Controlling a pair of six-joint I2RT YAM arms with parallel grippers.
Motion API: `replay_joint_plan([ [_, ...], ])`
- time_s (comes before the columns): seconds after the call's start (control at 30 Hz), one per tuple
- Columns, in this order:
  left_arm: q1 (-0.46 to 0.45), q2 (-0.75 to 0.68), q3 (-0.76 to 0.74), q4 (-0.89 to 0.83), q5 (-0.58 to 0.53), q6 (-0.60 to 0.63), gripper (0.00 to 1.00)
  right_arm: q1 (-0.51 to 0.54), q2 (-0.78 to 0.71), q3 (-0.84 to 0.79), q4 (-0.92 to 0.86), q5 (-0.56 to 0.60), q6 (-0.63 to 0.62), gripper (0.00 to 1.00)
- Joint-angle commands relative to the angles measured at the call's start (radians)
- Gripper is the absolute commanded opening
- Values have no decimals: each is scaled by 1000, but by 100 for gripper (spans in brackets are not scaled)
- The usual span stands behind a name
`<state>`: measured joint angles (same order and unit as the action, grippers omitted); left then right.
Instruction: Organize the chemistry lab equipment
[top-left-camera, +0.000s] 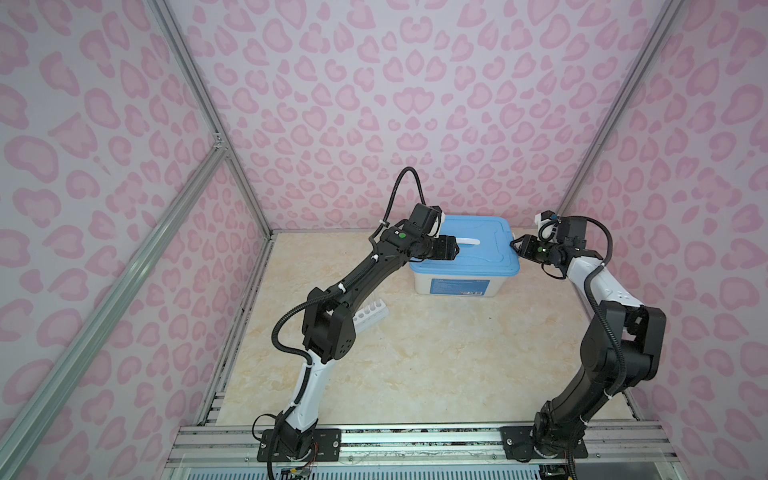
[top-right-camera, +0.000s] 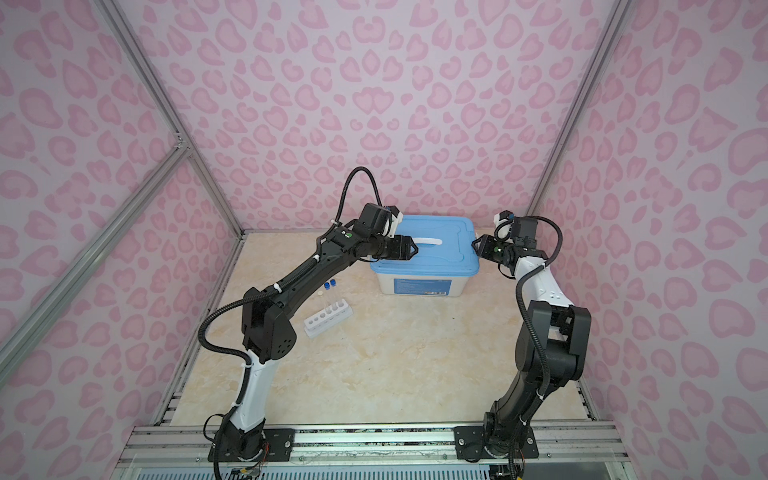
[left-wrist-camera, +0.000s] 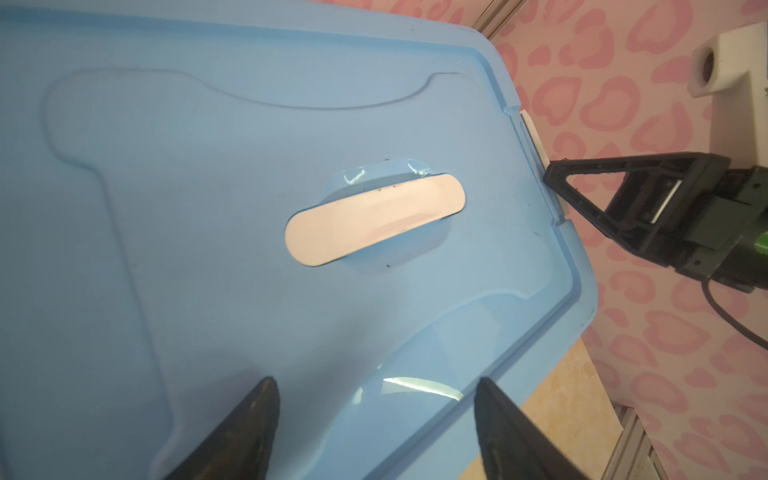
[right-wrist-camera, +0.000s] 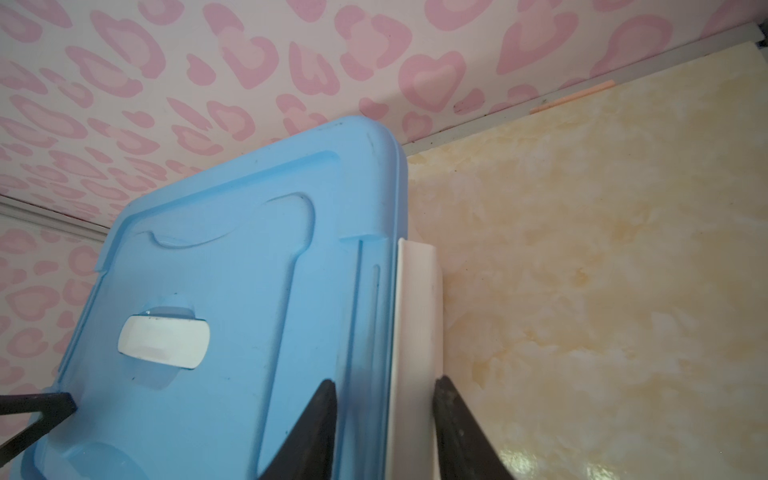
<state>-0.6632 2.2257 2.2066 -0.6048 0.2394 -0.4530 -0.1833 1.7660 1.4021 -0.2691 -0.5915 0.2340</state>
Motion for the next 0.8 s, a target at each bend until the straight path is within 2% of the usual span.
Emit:
replay_joint_plan([
  [0.0, -1, 1, -5, 6, 9, 4, 76, 5, -18, 11, -68, 23, -30, 39],
  [0.07, -1, -1, -8, 7, 9, 5, 76, 5, -25, 25, -81, 31, -31, 40],
  [0.23, -1, -6, -14, 8, 9, 7, 76, 4, -20, 66, -123, 41, -58, 53],
  [0.43, -1, -5, -12, 12, 12, 7, 76, 7, 17, 125, -180, 32, -99, 60],
  [0.77, -1, -11, -28, 20, 9, 5, 76, 10, 42, 123, -171, 32, -104, 63],
])
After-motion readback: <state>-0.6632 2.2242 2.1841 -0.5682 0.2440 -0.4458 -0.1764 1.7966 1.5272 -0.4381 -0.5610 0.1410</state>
